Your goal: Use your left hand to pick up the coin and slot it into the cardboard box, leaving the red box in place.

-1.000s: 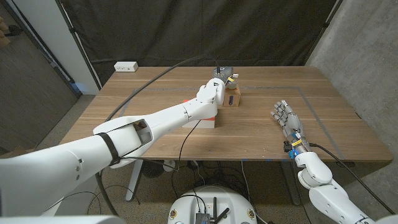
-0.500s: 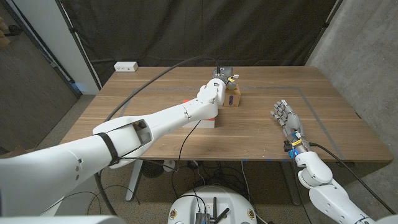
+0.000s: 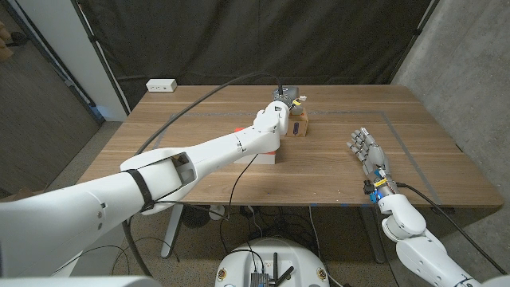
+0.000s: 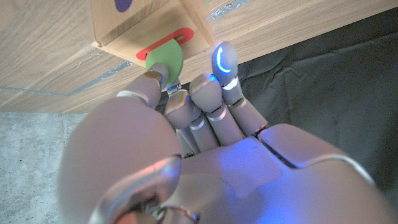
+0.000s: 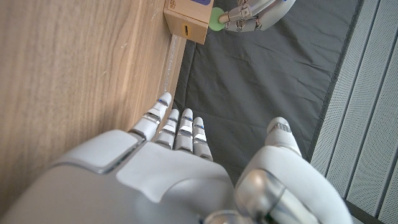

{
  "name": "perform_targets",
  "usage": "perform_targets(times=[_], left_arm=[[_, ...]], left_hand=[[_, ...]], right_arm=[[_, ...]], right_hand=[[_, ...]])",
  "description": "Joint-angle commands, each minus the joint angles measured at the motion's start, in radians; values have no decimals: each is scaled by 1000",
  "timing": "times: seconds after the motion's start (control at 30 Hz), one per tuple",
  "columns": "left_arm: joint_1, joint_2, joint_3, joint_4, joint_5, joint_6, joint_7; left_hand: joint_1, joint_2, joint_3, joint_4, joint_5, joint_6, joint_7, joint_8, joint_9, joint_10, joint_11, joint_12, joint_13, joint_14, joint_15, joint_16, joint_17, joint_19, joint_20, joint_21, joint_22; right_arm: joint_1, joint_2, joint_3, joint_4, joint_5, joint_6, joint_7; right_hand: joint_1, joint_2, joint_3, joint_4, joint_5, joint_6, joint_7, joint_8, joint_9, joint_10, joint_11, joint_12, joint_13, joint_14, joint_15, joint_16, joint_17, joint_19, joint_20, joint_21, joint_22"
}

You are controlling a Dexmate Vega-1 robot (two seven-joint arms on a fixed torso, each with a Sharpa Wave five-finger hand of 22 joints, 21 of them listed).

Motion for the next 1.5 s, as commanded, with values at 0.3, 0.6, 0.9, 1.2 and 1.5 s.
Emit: perform_targets(times=[0.3,0.6,0.9,1.2,1.5], left_arm=[[-11,-18,13,57,-17,-24,4],[-23,-22,26,81,-16,-29,-10],[-29,-19,33,83,-21,-33,-35],[-34,-6,30,65,-29,-42,-58],[-35,6,32,49,-23,-42,-70]], left_hand=[[6,-6,-1,1,4,7,-2,-4,1,0,-2,3,2,2,0,1,0,-3,-79,3,2],[1,-9,-2,2,4,4,-2,-7,0,-2,-4,-9,-8,1,0,1,4,-9,-79,1,0],[-10,-11,-5,6,4,4,-2,-11,-3,-5,-8,-7,-1,0,0,-4,0,-11,-78,0,-3],[-65,-29,-26,17,1,-16,-4,-24,-9,-8,-20,-17,-4,-4,-1,-21,-16,-8,-76,-3,-9],[-103,-51,-33,13,2,-59,1,-46,-16,-21,-33,-47,-26,-13,-3,-38,-35,-11,-76,-11,-12]], right_arm=[[9,1,-4,8,2,-7,0],[9,2,-9,9,2,-10,0],[8,-1,-10,3,-1,-14,-3],[9,-6,-11,-1,-9,-18,-7],[13,-6,-12,-5,-7,-25,-9]], right_hand=[[11,0,3,5,1,5,1,1,3,9,-2,-4,3,6,0,5,0,10,0,2,3],[11,1,3,5,1,6,1,1,3,9,-4,-4,3,7,1,5,0,10,0,1,3],[11,1,3,5,1,5,1,1,3,9,-3,-4,3,7,1,5,0,10,0,2,3],[11,1,3,5,1,6,1,1,3,9,-4,-4,3,7,-1,5,0,10,0,1,3],[12,2,3,5,1,5,0,1,3,10,-4,-3,3,7,0,5,0,10,0,1,3]])
